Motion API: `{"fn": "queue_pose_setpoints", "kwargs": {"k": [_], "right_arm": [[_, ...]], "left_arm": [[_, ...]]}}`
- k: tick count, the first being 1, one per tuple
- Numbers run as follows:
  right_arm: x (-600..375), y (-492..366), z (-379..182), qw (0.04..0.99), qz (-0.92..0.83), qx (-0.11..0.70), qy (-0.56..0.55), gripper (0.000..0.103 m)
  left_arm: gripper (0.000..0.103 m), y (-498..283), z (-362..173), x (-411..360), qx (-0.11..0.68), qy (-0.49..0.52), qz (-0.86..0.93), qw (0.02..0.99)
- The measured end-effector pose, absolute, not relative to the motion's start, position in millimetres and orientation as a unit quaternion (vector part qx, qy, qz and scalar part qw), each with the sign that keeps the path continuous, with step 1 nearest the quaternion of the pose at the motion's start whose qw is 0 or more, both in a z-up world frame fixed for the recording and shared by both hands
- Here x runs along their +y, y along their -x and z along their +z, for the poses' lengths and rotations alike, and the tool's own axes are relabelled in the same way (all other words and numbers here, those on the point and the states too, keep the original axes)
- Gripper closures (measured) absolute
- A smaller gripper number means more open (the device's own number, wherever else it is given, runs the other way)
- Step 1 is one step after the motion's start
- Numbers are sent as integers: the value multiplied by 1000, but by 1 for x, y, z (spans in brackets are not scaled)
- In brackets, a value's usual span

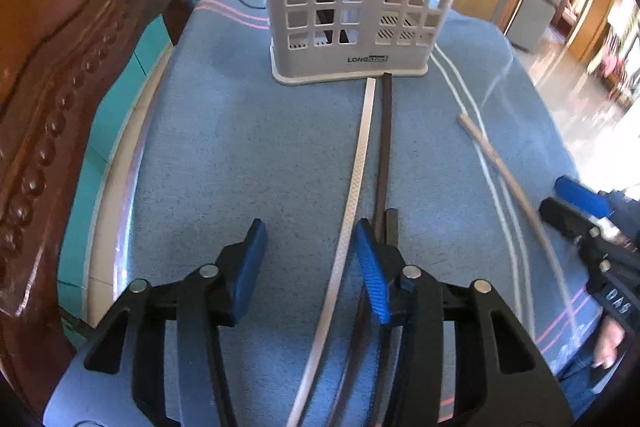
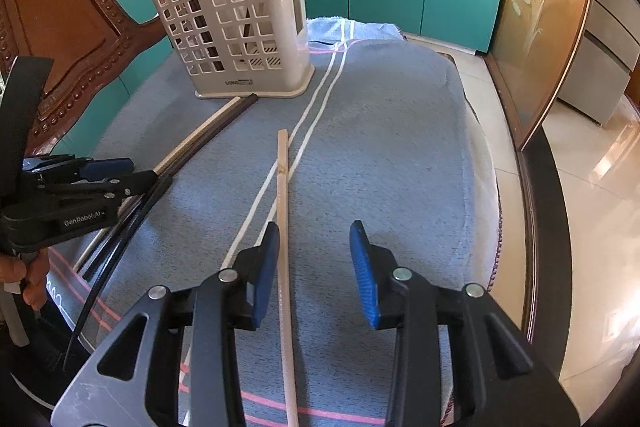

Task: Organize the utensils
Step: 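Grasp a wooden chopstick with the right gripper while the left grasps a white one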

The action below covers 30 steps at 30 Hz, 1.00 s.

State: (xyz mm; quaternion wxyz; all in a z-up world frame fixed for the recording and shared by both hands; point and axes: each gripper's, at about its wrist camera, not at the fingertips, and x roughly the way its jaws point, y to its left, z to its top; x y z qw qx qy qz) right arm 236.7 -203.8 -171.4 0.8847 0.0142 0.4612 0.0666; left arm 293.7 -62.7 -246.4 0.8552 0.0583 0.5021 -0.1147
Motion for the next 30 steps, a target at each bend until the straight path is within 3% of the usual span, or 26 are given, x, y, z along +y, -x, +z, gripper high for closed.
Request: {"fn": "queue_pose_setpoints", "kwargs": {"k": [1,4,15,17,18,19,20,30], "right_arm": [[-204,-237,-172,884,65,463,-15,66],[-203,-242,-176,881,61,468,-9,59],[-173,-271,-186,869,57,489,42,55],[-171,-272,-186,869,67,488,41,71],[-170,-272,-185,870,74,486,42,77],[-169,-271,-185,870,79,485,42,91],[-168,-271,-185,870,86,484,41,96],[-174,-253,-149,908,96,408,19,97]], "left_arm": [[71,-295,-246,-63,503,-54,-117,855],[82,-297,-245,-60,505,-52,-111,854],[74,-330,-243,-80,498,-88,-87,859],[74,-335,-243,-80,498,-83,-87,859],[77,-336,-242,-80,498,-82,-87,859],[85,-339,-242,-81,499,-79,-92,858],[86,-341,-242,-83,499,-75,-99,857],[93,-313,-228,-92,472,-84,-111,870]]}}
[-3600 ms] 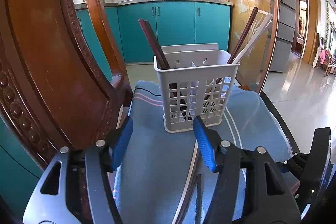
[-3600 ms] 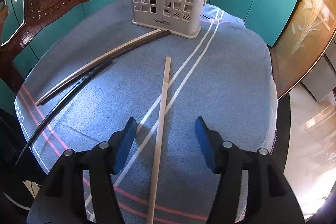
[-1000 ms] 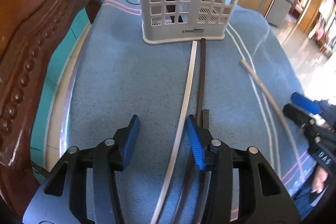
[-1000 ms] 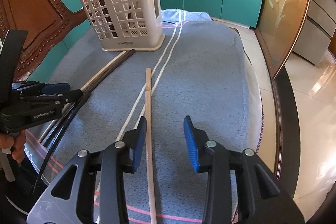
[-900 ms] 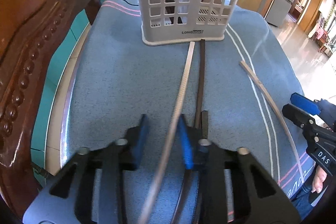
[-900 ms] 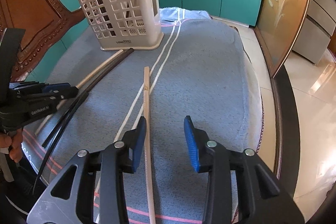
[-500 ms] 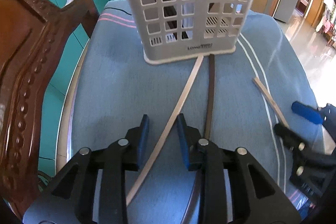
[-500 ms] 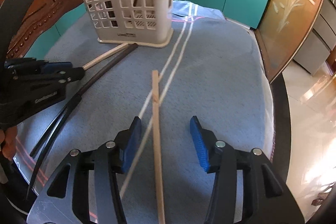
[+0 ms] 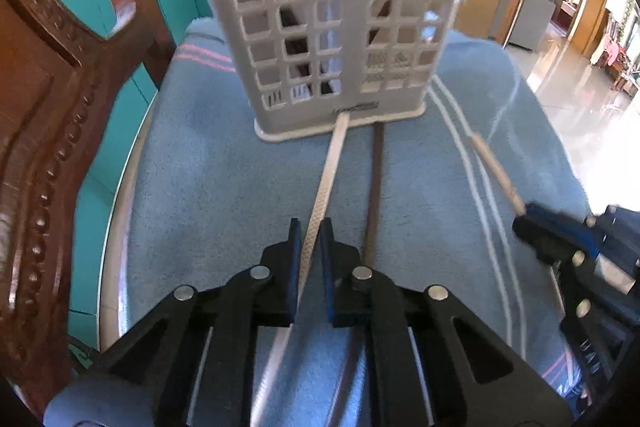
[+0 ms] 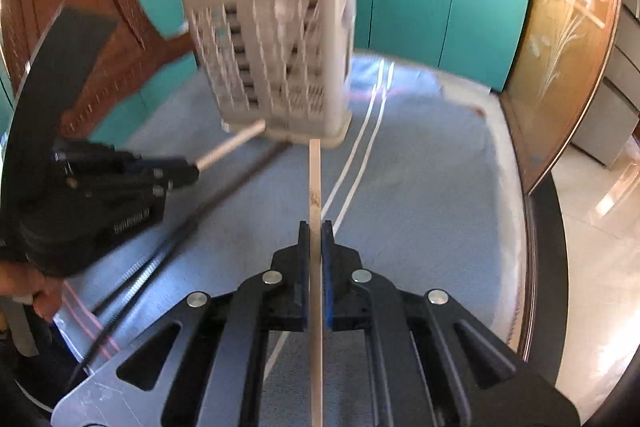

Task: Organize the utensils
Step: 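Grasp a wooden chopstick with the right gripper while the left grasps a white one, then lift both chopsticks and drop them into the white caddy, opening both grippers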

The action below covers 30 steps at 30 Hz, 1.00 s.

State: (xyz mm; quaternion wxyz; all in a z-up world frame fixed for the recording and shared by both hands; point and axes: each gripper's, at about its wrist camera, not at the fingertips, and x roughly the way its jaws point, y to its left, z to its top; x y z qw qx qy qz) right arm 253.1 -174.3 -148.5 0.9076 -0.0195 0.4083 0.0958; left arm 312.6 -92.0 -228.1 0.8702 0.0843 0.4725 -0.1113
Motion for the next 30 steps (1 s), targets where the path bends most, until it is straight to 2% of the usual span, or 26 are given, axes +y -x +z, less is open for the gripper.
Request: {"fn": "queue_pose_setpoints", "kwargs": {"k": [3,17,30], "right_arm": [[-184,-250,-138,915,95,393,3,97],[-193,-246,-144,909,88,407,-11,97],[-190,-248,-145,907,99,408,-24,97]], "left_arm": [[96,-302,-215,-94,460,-86,-118,876],[96,-285,-187,-65,444,-83,-119,884],[96,-283,-190,-51,452,-63,-126,881]]}}
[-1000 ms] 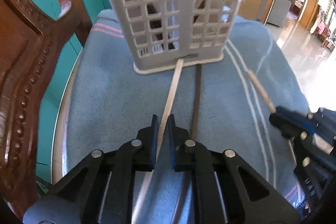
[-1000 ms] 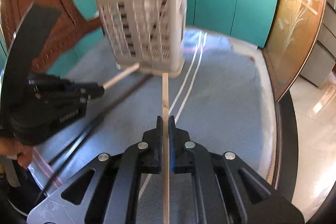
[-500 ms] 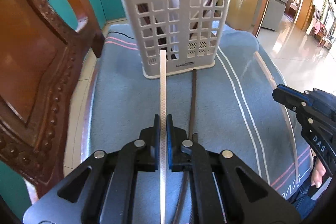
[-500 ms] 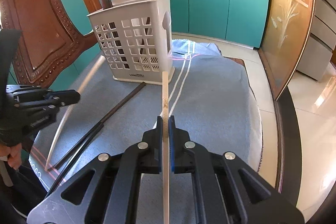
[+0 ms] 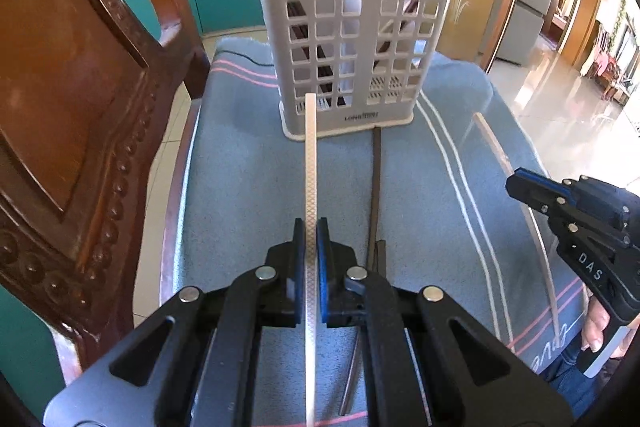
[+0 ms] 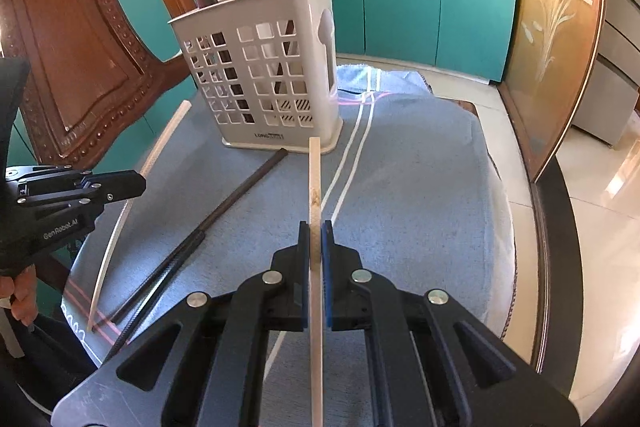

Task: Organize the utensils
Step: 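Lift both chopsticks and drop them into the white caddy, opening both grippers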

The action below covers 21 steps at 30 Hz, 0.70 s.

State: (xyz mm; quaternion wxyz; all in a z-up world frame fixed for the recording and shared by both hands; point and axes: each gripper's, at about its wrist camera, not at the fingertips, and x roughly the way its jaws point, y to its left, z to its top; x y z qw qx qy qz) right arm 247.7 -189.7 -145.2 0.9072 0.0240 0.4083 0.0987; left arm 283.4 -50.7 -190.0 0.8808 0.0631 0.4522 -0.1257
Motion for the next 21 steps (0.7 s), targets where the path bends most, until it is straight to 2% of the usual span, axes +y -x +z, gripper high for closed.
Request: {"fn": "queue_pose_setpoints", "kwargs": {"k": [4,8,14,19,21], "right_arm": [[-194,-243,-136,914,106,390,-37,97],[-203,-224,-94,933,121,334,-61,97],[-212,-201,-8,958,155,220,-96,97],[-210,-218,58,977,161,89,-109,97],[-209,-239,71,980,148,55,-119,97]], "left_arm": [[96,-276,-176,-44,435,-45,-132,890],[96,-261,-144,-36,397,-27,-146,906],[96,-240,-54,-21,299,5,-158,941],[96,-251,29,-11,188,36,-136,972],[96,-262,46,-11,151,55,-133,978]]}}
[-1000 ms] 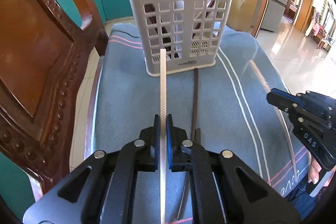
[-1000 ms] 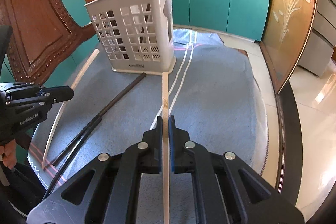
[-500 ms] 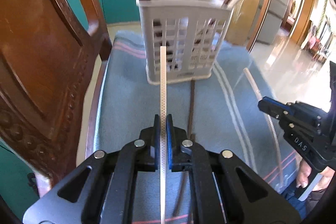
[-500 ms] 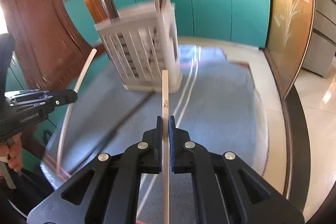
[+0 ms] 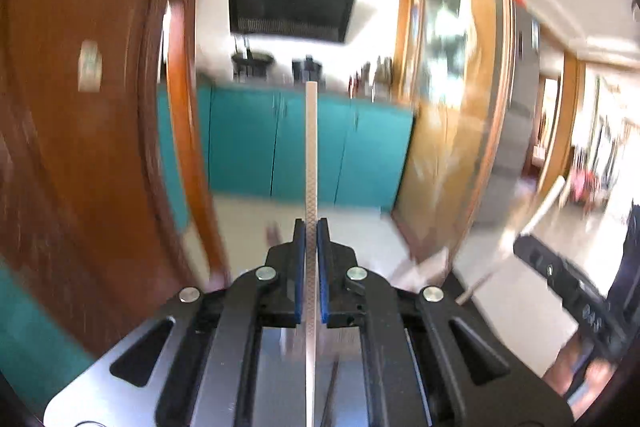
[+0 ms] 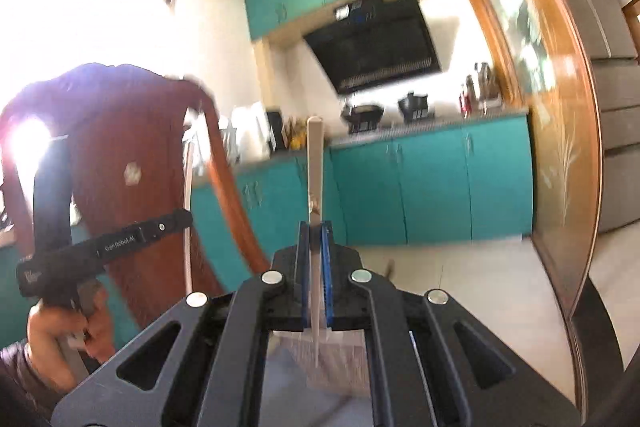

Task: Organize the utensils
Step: 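Lift both chopsticks and drop them into the white caddy, opening both grippers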

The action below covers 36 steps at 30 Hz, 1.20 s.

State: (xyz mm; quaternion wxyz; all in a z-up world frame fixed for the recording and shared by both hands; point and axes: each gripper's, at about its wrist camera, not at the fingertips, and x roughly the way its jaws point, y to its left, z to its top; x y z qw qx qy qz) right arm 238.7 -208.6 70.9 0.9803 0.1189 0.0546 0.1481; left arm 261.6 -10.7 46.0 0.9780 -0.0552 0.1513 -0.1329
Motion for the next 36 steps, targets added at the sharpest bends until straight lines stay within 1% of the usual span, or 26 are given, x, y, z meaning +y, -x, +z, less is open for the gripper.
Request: {"fn": "queue_pose_setpoints", "kwargs": {"k": [2,5,9,11,15,19,21,22,23,25,26,28,30,32,36], "right_arm": [[-204,-261,74,982,139,46,-121,97],[-196,-291,66,984,126,58,-113,97],[-184,-325,42,984,115,96,-95,97],[-180,-336,28,984,108,112,-84,97],[-170,-352,7,981,109,149,-65,97],[-163,-349,-1,981,102,158,-47,96],[-164,-341,2,982,102,150,-43,92],[-166,-333,8,984,101,141,-42,85],[-167,-327,12,985,100,133,-40,74],[-170,-307,24,988,104,111,-40,66],[-171,-298,28,988,110,105,-40,66],[-175,-272,32,987,129,94,-36,66],[-176,-249,26,983,151,96,-32,66],[-175,-229,-1,974,179,135,-30,66],[-158,-247,-88,928,196,313,-44,66]], "left_arm": [[96,-279,54,-9,115,88,-134,980],[96,-311,46,-11,91,109,-104,984],[96,-354,17,-18,99,126,-87,983],[96,-369,4,-24,103,116,-74,985],[96,-383,-15,-38,102,94,-76,987],[96,-399,-37,-46,133,84,-79,984],[96,-403,-44,-50,145,78,-79,983],[96,-404,-47,-51,150,75,-79,983],[96,-405,-50,-53,155,71,-79,982],[96,-404,-50,-56,160,65,-80,982],[94,-402,-50,-55,162,64,-82,981],[81,-397,-50,-55,165,62,-86,980],[78,-388,-48,-52,164,64,-89,980],[78,-372,-48,-43,166,66,-92,980],[78,-346,-45,-30,174,71,-91,978]]}}
